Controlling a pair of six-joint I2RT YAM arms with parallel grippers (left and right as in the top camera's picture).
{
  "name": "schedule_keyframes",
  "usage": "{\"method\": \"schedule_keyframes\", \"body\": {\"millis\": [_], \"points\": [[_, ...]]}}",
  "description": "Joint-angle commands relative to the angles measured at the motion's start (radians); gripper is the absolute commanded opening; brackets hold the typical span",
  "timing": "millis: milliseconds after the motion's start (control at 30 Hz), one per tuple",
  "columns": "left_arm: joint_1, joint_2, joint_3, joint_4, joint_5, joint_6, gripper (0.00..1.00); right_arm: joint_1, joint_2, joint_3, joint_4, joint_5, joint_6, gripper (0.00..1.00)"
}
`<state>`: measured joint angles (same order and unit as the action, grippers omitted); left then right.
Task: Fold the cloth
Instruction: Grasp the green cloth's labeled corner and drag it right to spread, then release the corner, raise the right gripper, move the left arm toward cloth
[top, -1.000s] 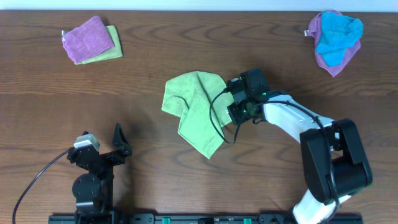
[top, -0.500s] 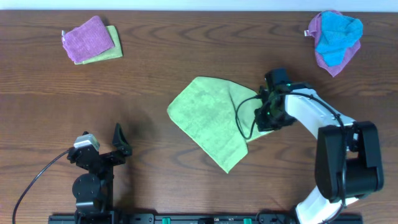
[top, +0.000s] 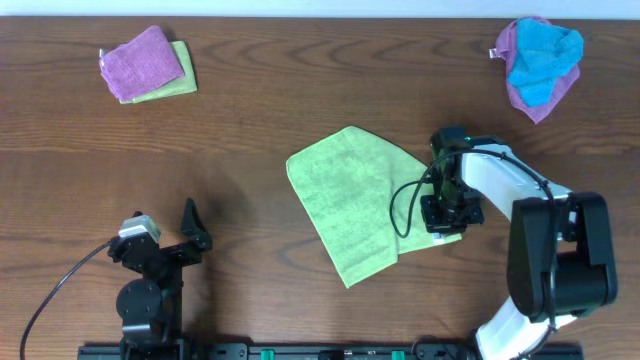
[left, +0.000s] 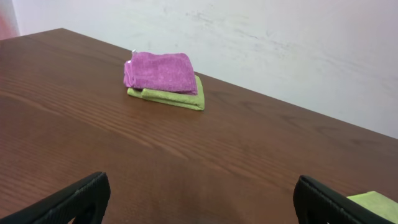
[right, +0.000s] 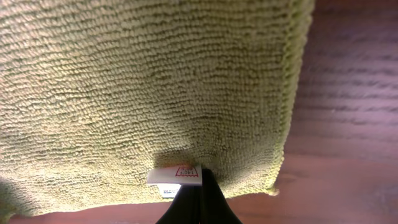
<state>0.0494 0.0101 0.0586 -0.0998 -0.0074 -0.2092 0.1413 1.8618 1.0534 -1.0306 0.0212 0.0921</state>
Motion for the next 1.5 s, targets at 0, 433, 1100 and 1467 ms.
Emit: {"method": "schedule_keyframes", "body": {"millis": [0, 433, 1100, 1467], "points": [[-0.005, -0.006, -0.035, -0.015, -0.007, 0.009, 0.95, 0.028, 0.048, -0.034, -0.009, -0.029, 0.015, 0.02], [-0.005, -0.006, -0.035, -0.015, -0.007, 0.009, 0.95, 0.071, -0.084, 0.113, -0.006, -0.006, -0.056, 0.02], [-0.004, -0.006, -0.035, 0.0, -0.01, 0.005, 0.95, 0.079, -0.14, 0.208, 0.095, -0.135, -0.18, 0.01], [-0.004, -0.006, -0.035, 0.046, 0.455, -0.163, 0.96, 0.079, -0.192, 0.21, 0.079, -0.314, -0.222, 0.99]]}}
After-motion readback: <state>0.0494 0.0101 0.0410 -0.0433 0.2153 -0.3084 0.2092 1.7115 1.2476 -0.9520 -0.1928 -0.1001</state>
